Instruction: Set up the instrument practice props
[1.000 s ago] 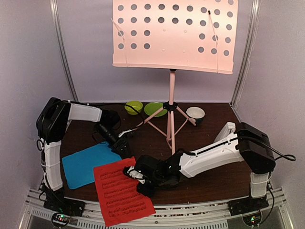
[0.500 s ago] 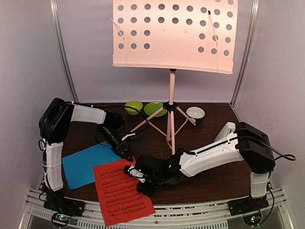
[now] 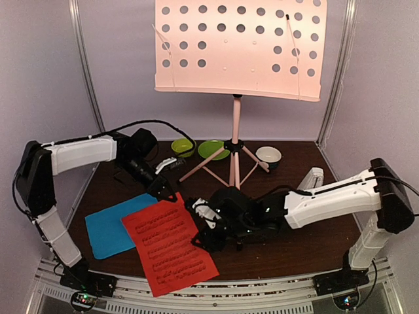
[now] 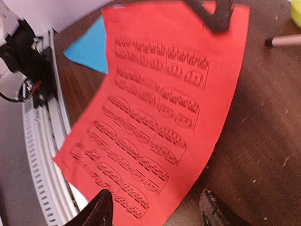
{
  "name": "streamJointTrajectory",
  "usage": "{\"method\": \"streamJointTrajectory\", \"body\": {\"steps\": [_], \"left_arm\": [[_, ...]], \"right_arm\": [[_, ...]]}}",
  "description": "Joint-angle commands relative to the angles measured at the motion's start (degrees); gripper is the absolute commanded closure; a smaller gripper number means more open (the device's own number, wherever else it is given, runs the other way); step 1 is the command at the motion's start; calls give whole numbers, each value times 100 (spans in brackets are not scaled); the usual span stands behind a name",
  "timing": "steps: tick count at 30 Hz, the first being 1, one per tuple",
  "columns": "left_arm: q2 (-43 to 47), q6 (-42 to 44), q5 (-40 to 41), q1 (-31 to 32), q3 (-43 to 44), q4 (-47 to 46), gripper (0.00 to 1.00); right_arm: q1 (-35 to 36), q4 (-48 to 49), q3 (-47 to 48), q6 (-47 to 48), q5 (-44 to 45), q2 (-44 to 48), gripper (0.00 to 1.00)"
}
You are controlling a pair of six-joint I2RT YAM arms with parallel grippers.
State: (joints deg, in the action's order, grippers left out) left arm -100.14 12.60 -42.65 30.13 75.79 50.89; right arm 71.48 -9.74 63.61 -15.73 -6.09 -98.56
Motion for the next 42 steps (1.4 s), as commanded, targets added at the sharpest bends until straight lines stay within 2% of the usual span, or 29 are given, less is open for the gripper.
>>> {"method": "streamJointTrajectory", "body": {"steps": [1,6,12,16,25,29,37,39,42], "left_arm": [[871,-84,261,297,-190,-228,100],[1413,-275,603,881,-71,-227,100],[1738,-358,938,1445,379,-52,100],[1804,-467,1116,1770,644,-44,100],[1744,-601,1207,2241,952,-46,100],[1743,-626,1222,2303,1136,-52,100],[1726,-554,1208,2355,1301,-49,100],[1734,-548,1254,2357,1330,-49,100],[1795,-557,1433,2357,1399,-52,100]], "right_arm": [[-51,327,-186,-126,312,900,30],[-113,211,-383,-284,467,1361,18],[-231,335,-729,-300,505,1778,12],[-250,376,-708,-126,261,1744,13],[-256,641,-657,-28,29,1589,37],[-253,552,-519,108,-102,1488,51],[-257,399,-271,449,-481,1472,68],[-253,346,-218,500,-538,1524,75],[-248,216,-125,558,-586,1617,92]]}}
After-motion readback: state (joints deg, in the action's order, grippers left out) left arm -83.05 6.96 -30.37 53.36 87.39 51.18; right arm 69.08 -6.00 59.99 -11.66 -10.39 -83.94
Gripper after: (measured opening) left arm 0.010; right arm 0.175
